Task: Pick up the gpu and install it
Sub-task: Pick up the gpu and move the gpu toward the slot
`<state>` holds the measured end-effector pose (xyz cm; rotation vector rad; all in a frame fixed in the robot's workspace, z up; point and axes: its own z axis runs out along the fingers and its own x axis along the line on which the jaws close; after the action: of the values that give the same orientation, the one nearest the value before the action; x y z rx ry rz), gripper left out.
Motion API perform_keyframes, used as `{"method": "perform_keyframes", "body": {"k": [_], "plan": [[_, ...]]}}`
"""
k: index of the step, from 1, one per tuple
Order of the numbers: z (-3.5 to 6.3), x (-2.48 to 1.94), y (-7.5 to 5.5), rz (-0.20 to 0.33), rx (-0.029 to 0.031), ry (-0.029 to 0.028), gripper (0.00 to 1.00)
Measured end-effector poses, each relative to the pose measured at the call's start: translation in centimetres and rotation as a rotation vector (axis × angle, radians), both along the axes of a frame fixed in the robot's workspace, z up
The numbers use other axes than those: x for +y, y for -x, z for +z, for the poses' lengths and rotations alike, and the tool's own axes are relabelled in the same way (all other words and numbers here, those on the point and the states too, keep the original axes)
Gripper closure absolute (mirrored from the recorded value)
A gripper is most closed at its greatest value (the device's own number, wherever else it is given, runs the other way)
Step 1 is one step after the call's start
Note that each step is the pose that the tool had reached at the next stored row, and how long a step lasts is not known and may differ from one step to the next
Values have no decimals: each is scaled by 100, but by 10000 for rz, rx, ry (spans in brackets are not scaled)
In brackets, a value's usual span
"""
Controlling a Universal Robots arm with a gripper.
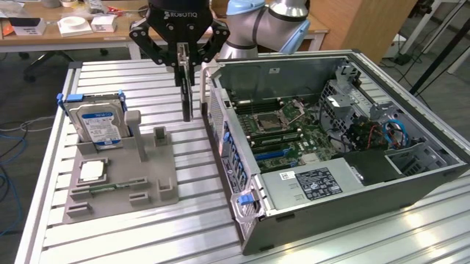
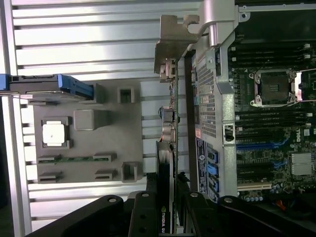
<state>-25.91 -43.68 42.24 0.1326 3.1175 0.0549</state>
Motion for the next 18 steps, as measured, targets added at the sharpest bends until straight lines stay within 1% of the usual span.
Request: {"method": "perform_keyframes", "body": {"k": [18], "plan": [[0,0,-214,0,-1,0,74]]}}
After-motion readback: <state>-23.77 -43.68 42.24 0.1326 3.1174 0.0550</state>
